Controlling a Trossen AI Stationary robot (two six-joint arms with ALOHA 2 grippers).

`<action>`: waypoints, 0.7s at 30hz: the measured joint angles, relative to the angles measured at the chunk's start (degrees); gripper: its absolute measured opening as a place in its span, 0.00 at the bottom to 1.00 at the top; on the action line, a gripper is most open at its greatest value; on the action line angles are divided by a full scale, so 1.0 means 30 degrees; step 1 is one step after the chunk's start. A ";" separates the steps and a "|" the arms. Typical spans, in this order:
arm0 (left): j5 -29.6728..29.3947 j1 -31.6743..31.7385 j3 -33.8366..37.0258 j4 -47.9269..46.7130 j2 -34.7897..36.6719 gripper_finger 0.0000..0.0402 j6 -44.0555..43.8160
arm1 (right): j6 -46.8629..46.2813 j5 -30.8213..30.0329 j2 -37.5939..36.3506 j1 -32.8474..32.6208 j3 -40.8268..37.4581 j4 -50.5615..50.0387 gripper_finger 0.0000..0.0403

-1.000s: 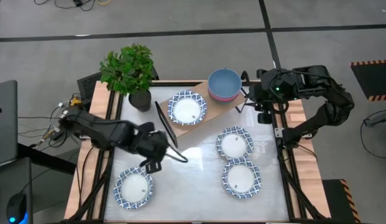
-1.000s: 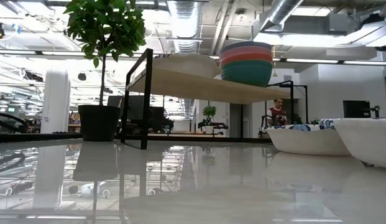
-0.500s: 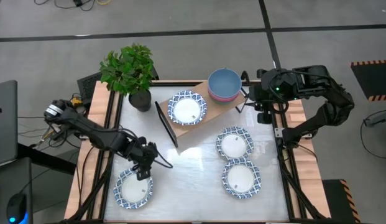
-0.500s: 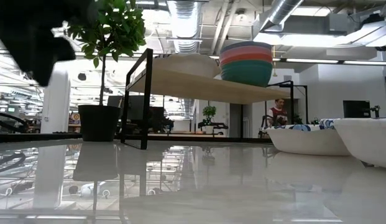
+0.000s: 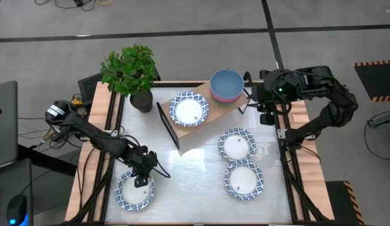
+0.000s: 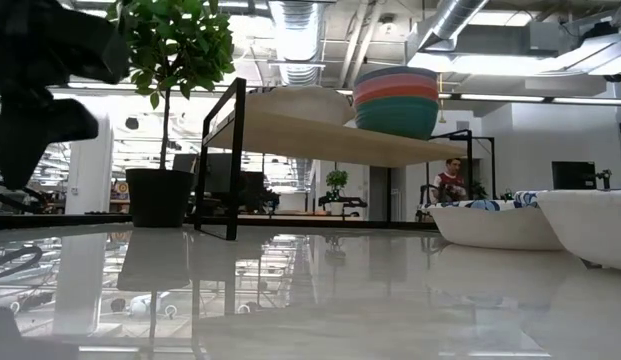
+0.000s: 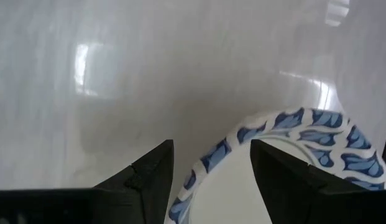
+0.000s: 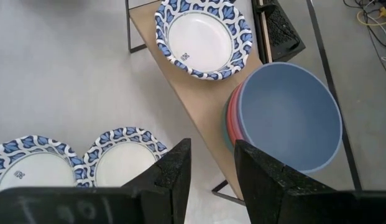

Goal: Place and stack bowls onto a shelf
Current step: Stack the white and blue patterned bowl on the white and blue patterned bowl on the shelf

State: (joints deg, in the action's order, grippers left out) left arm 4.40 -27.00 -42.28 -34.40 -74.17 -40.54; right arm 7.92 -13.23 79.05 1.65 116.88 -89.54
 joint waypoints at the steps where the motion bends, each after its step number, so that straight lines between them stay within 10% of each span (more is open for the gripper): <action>1: 0.0035 -0.0036 0.0119 0.0090 0.0000 0.49 -0.0146 | 0.0004 0.0000 0.0000 0.0000 0.0000 0.0000 0.37; 15: 0.1262 -0.0272 0.1773 0.1640 -0.0015 0.48 -0.0461 | 0.0015 -0.0005 0.0000 0.0000 0.0000 0.0000 0.37; 21: 0.1415 -0.0184 0.1777 0.1756 -0.0015 0.29 -0.1271 | 0.0094 -0.0007 0.0000 0.0000 0.0000 0.0000 0.37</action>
State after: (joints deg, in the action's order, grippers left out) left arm 8.64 -27.55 -36.95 -29.14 -74.22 -44.36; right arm 8.21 -13.26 79.05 1.65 116.88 -89.54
